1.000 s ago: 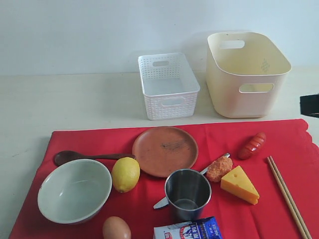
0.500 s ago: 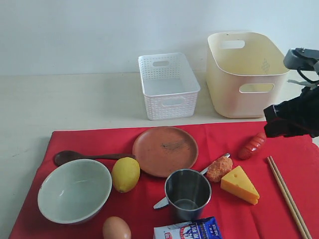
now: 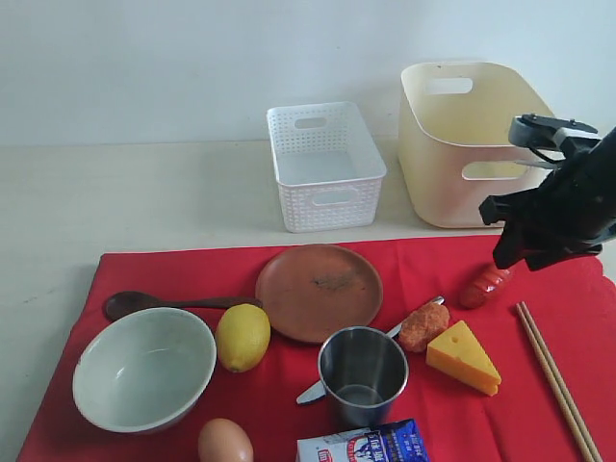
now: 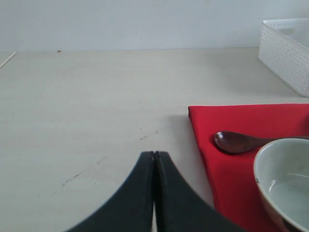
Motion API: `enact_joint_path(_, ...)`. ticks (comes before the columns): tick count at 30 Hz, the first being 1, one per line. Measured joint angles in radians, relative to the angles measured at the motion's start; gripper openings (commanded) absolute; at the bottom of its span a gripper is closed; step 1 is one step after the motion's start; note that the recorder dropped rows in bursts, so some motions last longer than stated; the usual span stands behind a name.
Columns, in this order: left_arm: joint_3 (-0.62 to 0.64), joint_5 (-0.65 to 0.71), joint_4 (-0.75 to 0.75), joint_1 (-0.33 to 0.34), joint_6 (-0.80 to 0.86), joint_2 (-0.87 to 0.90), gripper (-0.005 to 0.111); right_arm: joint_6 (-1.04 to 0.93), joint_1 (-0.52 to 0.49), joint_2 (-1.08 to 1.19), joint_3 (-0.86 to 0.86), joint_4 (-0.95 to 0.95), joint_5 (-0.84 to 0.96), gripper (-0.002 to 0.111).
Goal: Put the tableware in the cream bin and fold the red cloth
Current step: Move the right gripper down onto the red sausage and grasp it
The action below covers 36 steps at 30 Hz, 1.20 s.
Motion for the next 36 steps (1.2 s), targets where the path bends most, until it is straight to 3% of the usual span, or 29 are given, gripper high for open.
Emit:
enact_joint_path(5, 0.000, 0.000, 0.000, 0.000, 0.000, 0.000, 0.000, 0.055, 0.007, 0.077, -0.087, -0.051, 0.063, 0.041)
enact_joint_path(12, 0.000, 0.000, 0.000, 0.000, 0.000, 0.000, 0.000, 0.320, 0.114, 0.155, -0.176, -0.326, 0.107, 0.043)
enact_joint_path(20, 0.000, 0.000, 0.000, 0.000, 0.000, 0.000, 0.000, 0.428, 0.145, 0.206, -0.255, -0.361, 0.180, 0.067)
enact_joint_path(33, 0.000, 0.000, 0.000, 0.000, 0.000, 0.000, 0.000, 0.520, 0.145, 0.304, -0.262, -0.300, 0.173, 0.062)
enact_joint_path(35, 0.000, 0.000, 0.000, 0.000, 0.000, 0.000, 0.000, 0.520, 0.145, 0.323, -0.264, -0.293, 0.164, 0.055)
enact_joint_path(36, 0.000, 0.000, 0.000, 0.000, 0.000, 0.000, 0.000, 0.520, 0.145, 0.331, -0.264, -0.293, 0.158, 0.045)
